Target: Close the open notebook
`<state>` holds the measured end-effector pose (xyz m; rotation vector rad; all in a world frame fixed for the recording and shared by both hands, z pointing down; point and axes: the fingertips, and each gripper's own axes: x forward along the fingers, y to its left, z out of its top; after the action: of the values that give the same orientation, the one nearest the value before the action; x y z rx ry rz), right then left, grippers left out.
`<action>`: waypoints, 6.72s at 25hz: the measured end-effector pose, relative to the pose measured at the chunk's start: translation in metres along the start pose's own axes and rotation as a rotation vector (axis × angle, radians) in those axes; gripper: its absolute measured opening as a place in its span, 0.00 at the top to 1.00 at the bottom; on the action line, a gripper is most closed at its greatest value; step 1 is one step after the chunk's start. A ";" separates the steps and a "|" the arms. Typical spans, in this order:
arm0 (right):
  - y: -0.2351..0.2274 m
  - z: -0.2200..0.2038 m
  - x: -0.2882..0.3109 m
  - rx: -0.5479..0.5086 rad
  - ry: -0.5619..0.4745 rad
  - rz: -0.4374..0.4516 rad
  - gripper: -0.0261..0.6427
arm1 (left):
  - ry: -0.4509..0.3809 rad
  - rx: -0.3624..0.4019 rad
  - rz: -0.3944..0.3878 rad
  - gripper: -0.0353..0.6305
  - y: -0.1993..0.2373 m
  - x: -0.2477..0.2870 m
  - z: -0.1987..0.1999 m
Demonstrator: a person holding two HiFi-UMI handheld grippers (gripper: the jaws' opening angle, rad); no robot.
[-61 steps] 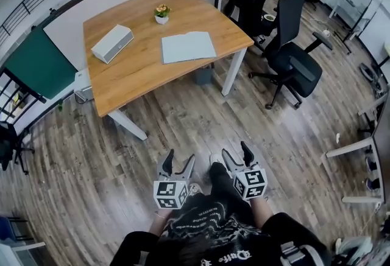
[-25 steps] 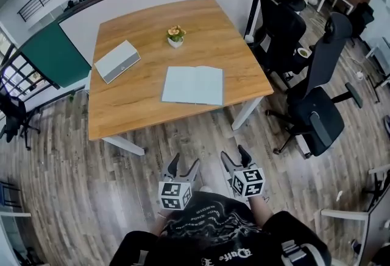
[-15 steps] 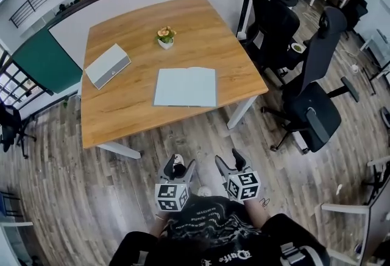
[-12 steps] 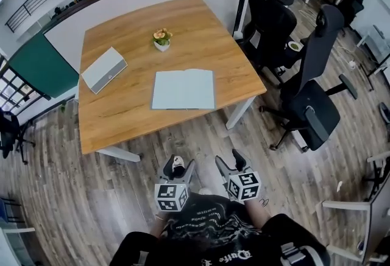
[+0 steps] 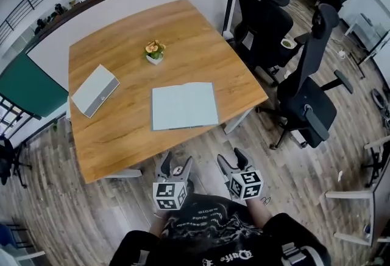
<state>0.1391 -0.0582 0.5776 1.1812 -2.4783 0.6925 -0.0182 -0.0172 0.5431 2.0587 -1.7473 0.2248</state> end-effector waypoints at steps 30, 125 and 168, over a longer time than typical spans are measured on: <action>0.015 0.037 0.112 0.113 -0.011 -0.197 0.58 | 0.024 0.096 -0.169 0.45 0.112 0.087 0.061; 0.047 0.128 0.147 0.146 -0.165 -0.055 0.94 | 0.029 0.041 0.005 0.66 0.148 0.082 0.058; 0.179 0.121 0.182 -0.211 -0.049 0.392 0.94 | -0.034 -0.097 0.259 0.68 0.206 0.030 0.055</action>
<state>-0.1212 -0.1431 0.5094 0.6509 -2.7733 0.4816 -0.2201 -0.0911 0.5497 1.7769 -2.0032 0.1788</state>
